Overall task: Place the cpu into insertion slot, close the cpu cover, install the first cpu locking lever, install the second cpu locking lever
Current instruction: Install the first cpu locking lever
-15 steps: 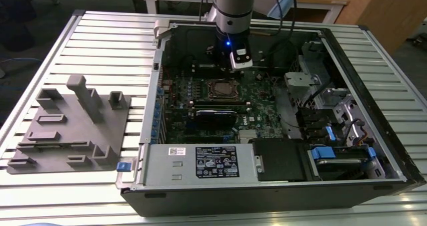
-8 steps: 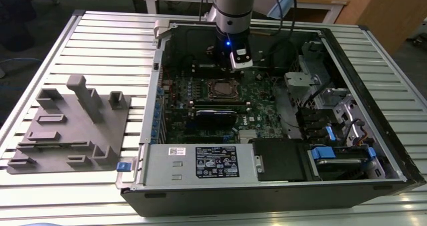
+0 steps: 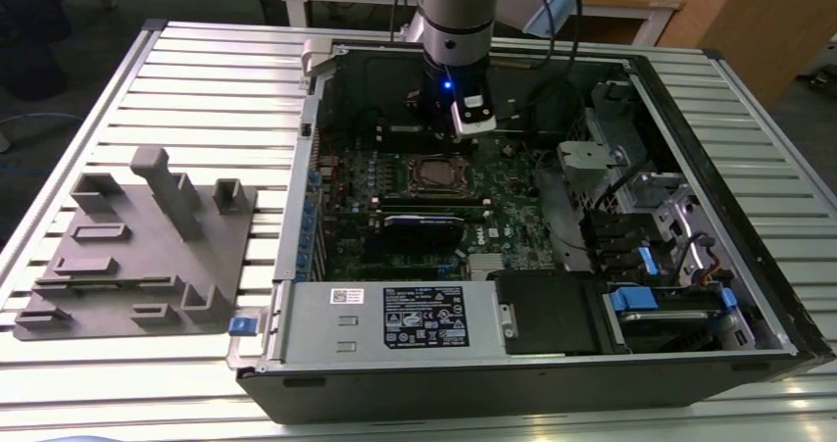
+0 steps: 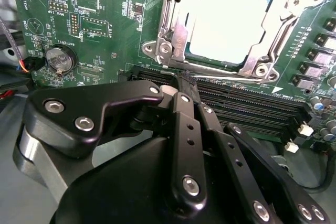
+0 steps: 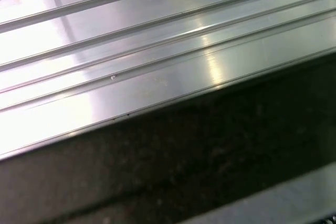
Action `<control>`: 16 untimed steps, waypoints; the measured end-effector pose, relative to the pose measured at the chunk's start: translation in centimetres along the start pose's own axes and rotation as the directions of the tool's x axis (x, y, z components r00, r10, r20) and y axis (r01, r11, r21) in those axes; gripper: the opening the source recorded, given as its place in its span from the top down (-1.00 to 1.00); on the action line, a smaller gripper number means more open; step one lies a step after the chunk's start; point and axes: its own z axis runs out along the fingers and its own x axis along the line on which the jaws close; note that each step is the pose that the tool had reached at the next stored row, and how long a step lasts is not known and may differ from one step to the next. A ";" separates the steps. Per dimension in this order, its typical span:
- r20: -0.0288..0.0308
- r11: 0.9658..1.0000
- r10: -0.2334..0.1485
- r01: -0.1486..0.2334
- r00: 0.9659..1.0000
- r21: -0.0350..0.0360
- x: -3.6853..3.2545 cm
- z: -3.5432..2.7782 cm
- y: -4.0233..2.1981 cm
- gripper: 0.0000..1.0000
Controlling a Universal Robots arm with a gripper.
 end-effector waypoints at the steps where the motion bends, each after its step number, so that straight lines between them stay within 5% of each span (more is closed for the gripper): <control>1: 0.000 1.000 0.000 0.000 1.000 0.000 0.01 0.00 0.00 0.79; 16: 0.025 1.000 -0.003 0.003 1.000 -0.009 0.42 -0.05 -0.28 0.79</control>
